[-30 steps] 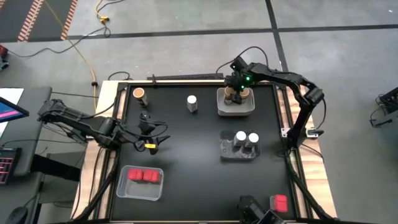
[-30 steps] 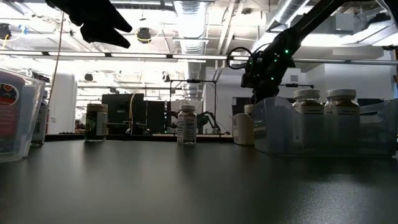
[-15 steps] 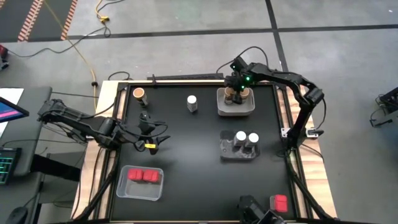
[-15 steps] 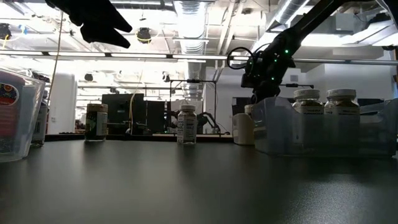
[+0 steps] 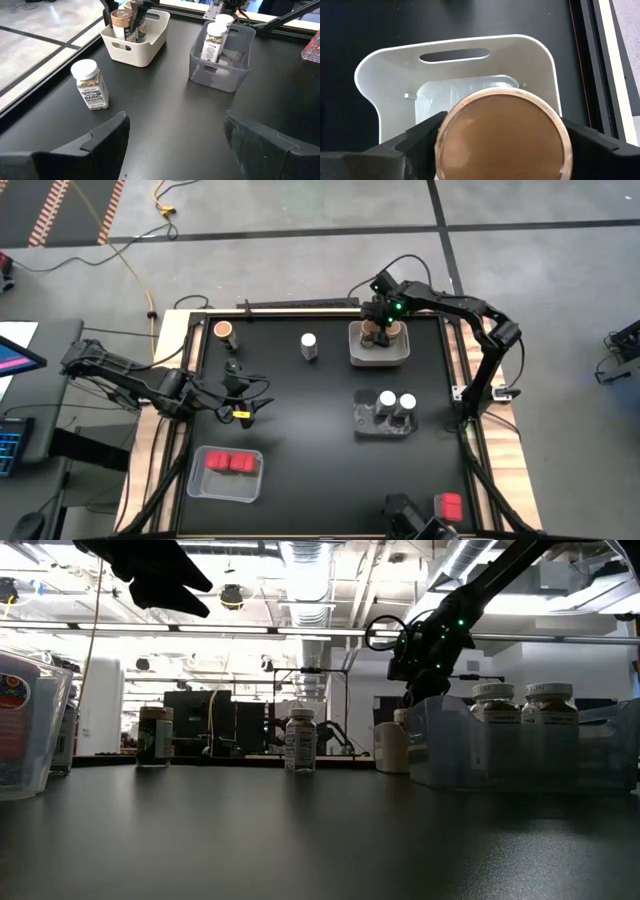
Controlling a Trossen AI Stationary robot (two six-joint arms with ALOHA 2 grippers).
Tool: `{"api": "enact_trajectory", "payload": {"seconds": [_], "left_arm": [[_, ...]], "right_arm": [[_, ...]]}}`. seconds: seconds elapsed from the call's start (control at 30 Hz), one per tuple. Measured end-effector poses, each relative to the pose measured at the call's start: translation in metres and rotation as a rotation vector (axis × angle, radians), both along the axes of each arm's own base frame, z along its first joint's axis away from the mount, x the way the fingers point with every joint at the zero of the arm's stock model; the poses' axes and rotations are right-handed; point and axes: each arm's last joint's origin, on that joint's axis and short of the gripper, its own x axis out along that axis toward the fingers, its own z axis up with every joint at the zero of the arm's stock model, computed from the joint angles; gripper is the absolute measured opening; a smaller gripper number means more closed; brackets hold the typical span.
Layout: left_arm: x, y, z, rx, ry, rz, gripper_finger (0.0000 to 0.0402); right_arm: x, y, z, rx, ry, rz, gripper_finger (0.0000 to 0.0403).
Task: Sort spices by type
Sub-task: Put the bottom gold spice bottle in the gray bin
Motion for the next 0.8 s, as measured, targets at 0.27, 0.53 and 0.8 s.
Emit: {"api": "enact_trajectory", "payload": {"seconds": [0.27, 0.53, 0.8], "left_arm": [[0.0, 0.0, 0.0, 0.0, 0.001, 0.0, 0.0309], [0.0, 0.0, 0.0, 0.0, 0.001, 0.0, 0.0309], [0.0, 0.0, 0.0, 0.0, 0.001, -0.001, 0.0309]], "right_arm": [[-0.005, -0.004, 0.0, 0.002, -0.001, -0.018, 0.0395], [-0.003, -0.007, 0.017, 0.009, 0.007, -0.018, 0.0397], [-0.004, -0.005, 0.035, 0.052, 0.047, -0.019, 0.0397]]}}
